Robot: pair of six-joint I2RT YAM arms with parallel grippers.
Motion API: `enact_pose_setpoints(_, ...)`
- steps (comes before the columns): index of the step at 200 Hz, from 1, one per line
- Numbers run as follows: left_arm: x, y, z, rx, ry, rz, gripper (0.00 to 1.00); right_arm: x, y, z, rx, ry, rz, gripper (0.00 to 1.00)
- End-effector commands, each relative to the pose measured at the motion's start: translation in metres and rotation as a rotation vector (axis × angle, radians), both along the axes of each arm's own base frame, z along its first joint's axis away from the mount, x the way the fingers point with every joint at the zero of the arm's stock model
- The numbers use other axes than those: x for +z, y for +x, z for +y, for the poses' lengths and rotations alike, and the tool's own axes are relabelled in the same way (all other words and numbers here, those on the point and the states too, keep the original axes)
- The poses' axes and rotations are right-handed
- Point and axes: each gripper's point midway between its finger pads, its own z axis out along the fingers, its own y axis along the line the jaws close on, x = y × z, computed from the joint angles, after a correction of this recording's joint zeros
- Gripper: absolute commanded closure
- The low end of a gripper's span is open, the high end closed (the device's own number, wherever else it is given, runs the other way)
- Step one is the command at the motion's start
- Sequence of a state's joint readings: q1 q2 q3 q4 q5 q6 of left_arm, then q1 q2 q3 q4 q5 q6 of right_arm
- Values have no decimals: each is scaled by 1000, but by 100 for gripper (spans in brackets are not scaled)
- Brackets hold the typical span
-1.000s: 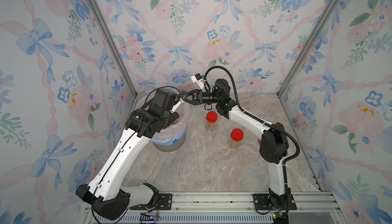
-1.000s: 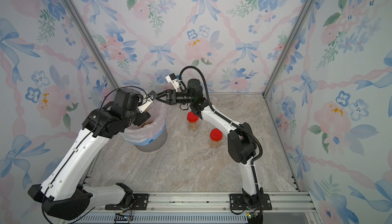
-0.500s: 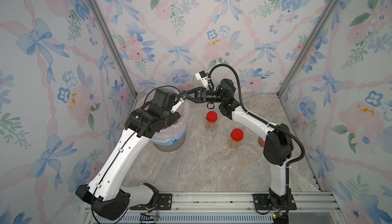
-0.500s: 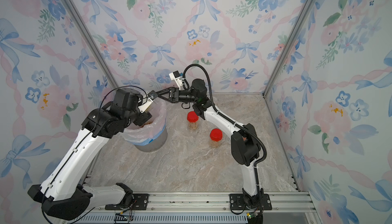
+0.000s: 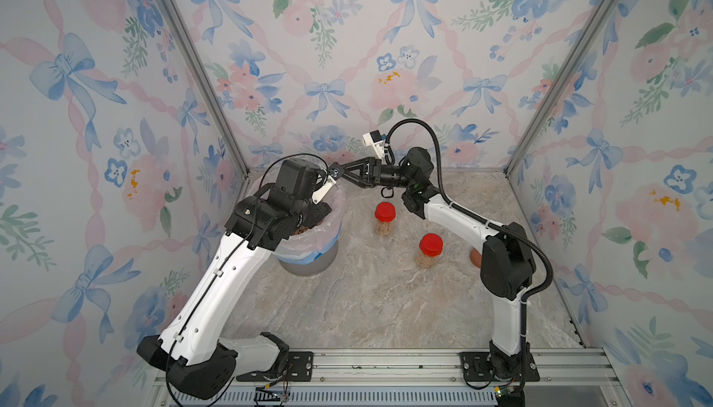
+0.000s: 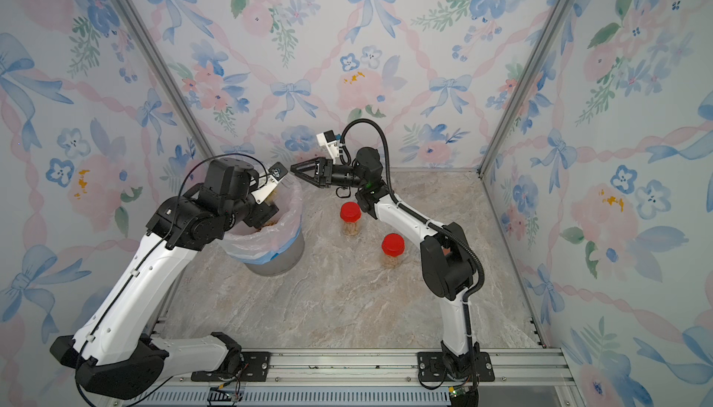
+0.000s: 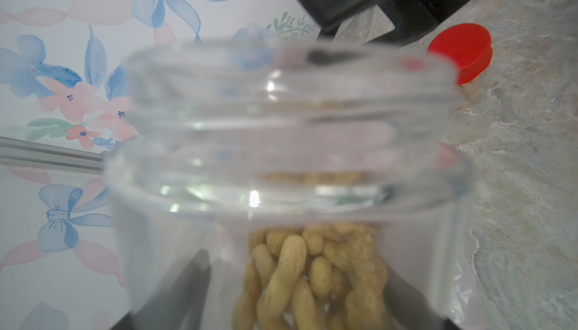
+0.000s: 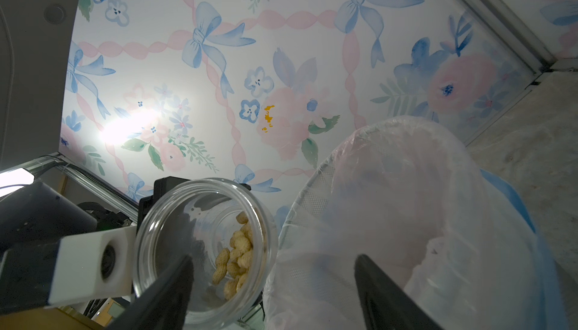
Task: Empty moldy peanuts from jars
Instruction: Adjust the jar.
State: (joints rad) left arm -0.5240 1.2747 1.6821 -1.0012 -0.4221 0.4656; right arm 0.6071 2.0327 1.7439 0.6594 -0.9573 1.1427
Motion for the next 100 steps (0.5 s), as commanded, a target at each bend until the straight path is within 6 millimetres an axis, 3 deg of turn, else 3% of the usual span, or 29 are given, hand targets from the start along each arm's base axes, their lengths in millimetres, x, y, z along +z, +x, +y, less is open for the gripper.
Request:
enact_pose_setpoints(1, 21, 1, -5, 0, -66, -66, 93, 23, -13, 5, 8, 11, -80, 18)
enact_pose_setpoints(62, 28, 0, -4, -1, -64, -86, 93, 24, -24, 29, 70, -7, -75, 26)
enact_pose_setpoints(100, 34, -1, -3, 1, -67, -102, 93, 4, -27, 40, 70, -77, -72, 30)
